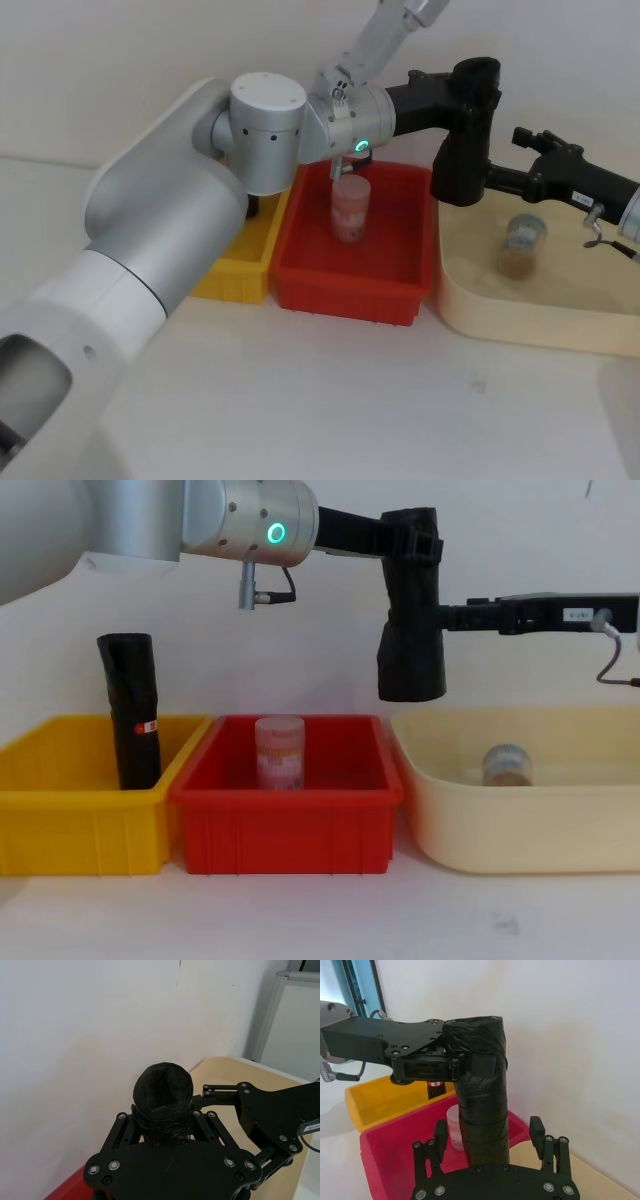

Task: Pick up the garbage bag with the one hand and transfer it to the other hand.

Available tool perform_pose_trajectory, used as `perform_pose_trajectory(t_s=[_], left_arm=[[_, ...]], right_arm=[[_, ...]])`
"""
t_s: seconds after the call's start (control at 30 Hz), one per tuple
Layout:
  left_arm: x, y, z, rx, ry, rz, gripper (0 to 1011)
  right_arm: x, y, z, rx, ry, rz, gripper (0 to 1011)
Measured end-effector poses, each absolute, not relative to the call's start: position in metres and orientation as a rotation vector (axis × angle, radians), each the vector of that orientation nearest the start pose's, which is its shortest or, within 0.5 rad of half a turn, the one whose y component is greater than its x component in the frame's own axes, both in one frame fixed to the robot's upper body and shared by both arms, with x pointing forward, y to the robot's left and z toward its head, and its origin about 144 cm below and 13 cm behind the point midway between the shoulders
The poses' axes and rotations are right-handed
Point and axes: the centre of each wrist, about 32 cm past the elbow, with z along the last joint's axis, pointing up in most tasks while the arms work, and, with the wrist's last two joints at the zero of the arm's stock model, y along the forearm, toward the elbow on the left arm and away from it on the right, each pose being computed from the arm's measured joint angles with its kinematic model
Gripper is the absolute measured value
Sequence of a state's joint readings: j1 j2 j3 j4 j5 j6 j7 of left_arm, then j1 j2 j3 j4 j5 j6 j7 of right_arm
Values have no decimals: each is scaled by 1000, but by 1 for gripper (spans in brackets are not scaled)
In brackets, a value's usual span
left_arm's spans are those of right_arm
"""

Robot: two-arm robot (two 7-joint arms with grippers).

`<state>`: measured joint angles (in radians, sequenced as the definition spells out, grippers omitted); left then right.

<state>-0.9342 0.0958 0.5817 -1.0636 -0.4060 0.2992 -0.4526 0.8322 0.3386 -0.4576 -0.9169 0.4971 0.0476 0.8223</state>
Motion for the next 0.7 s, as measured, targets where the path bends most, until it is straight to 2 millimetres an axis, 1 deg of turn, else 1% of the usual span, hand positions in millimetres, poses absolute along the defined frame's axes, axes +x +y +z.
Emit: perform_pose_trajectory(t_s=[0.7], left_arm=[[647, 115, 1353, 104, -72, 688, 365]], right_arm=[[672, -268, 1278, -69, -35, -599, 1000]])
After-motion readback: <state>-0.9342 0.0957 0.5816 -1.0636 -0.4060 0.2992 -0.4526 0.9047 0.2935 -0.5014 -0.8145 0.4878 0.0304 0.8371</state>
